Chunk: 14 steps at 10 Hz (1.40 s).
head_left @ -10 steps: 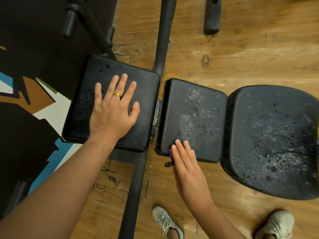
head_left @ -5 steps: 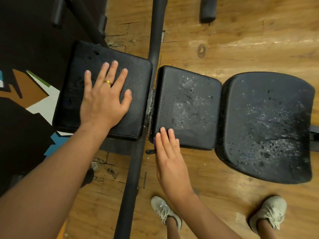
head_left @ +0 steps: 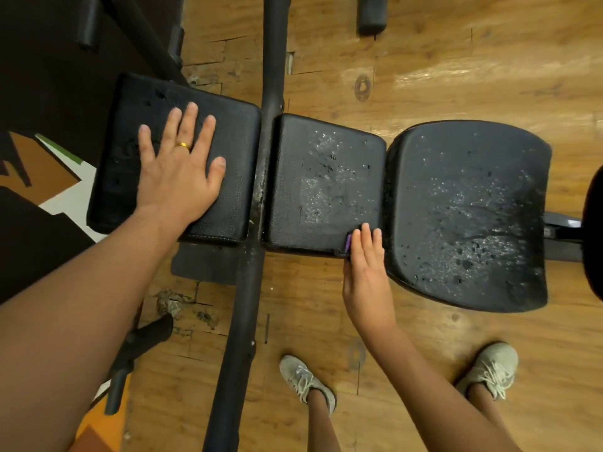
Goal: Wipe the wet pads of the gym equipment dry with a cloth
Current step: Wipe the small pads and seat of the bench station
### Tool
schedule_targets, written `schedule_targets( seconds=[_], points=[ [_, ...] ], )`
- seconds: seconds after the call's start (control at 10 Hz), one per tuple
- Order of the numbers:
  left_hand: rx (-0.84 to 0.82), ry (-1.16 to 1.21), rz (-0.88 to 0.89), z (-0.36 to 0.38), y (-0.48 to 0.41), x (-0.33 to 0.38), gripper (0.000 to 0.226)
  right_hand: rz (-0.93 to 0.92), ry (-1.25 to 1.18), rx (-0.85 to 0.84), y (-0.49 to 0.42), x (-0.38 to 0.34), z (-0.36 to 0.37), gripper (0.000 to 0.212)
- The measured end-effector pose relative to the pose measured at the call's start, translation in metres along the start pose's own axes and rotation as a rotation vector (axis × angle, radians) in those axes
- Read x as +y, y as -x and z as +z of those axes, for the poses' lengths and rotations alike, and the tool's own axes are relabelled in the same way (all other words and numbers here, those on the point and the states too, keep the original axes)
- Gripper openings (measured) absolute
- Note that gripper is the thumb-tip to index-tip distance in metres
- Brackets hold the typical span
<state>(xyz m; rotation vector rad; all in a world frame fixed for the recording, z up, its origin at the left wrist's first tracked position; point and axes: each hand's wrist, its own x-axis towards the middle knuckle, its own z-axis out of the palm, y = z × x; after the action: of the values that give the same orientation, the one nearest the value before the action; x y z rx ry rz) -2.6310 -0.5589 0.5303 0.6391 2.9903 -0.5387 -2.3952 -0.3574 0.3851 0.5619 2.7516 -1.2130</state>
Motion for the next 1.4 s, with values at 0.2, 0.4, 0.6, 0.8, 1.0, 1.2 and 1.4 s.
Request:
schedule_targets(
  seconds=[0.2,0.4,0.6,0.8,1.0,1.2,1.4],
  points=[
    [-0.037,0.021,-0.133,0.002,-0.003,0.029,0.069,0.045,-0.066,0.007,-0.014,0.018,-0.009,0.058],
    [0.058,-0.012,-0.181,0.009,-0.003,0.037,0.068,-0.048,-0.108,0.042,-0.062,0.016,-0.012,0.053],
    [0.083,-0.016,-0.175,0.010,-0.004,0.038,0.068,-0.078,-0.126,0.042,-0.118,0.021,-0.023,0.053],
    [0.083,0.000,-0.178,0.010,-0.004,0.038,0.067,-0.092,-0.129,0.033,-0.063,0.025,-0.015,0.056],
    [0.087,0.005,-0.177,0.010,-0.004,0.039,0.067,-0.133,-0.115,0.020,-0.119,0.027,-0.030,0.055],
    [0.077,0.028,-0.171,0.008,-0.004,0.038,0.066,-0.124,-0.114,0.060,-0.194,0.022,-0.048,0.054],
    [0.077,0.034,-0.180,0.008,-0.004,0.039,0.067,-0.126,-0.116,0.064,-0.124,0.025,-0.030,0.054]
  ],
)
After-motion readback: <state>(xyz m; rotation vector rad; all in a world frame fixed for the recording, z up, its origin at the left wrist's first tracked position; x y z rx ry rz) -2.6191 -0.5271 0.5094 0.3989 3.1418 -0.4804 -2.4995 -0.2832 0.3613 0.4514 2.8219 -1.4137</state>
